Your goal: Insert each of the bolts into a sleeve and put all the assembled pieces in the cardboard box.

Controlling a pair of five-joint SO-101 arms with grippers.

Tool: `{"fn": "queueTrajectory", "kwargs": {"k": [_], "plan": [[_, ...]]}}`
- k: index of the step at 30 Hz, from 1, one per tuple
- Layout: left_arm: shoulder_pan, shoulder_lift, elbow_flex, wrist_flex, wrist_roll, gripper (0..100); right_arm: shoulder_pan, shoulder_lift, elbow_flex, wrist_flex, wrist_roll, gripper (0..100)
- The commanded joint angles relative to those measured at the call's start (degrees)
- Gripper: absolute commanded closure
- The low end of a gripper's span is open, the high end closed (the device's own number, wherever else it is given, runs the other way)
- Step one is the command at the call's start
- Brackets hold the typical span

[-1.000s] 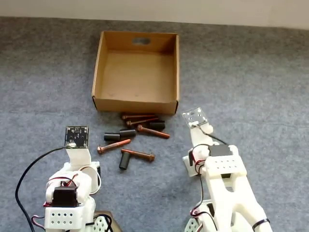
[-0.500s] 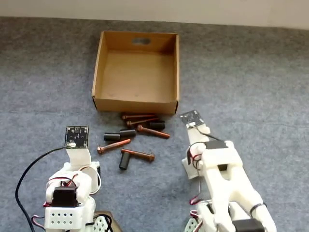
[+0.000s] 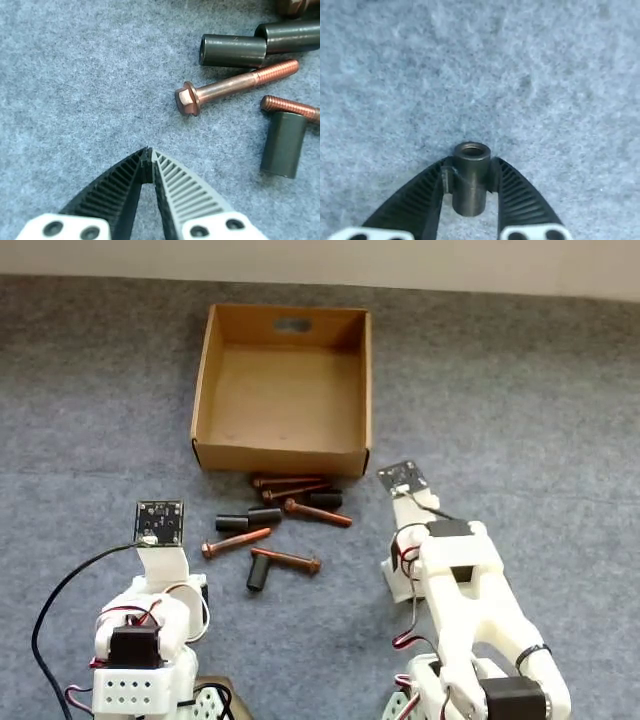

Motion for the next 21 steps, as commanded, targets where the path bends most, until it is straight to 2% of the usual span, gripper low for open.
{"fn": "queueTrajectory", "kwargs": {"k": [1, 8, 15, 19, 21], "plan": [[0.0, -0.1, 1.0, 0.2, -0.1, 99, -0.7, -0.1, -0.4, 0.0, 0.5, 99.0], [0.0, -0.1, 1.0, 0.2, -0.1, 99, -0.5, -4.2, -0.5, 0.0, 0.4, 99.3], [0.0, -0.1, 1.0, 0.2, -0.1, 99, -0.7, -31.1, -0.6, 10.2, -2.8, 99.3], [0.0, -0.1, 1.0, 0.2, -0.1, 99, -0.7, -44.6, 3.1, 10.5, -3.3, 99.3], [0.0, -0.1, 1.0, 0.2, -0.1, 99, -0.7, -48.0, 7.3, 8.3, -6.8, 99.3]]}}
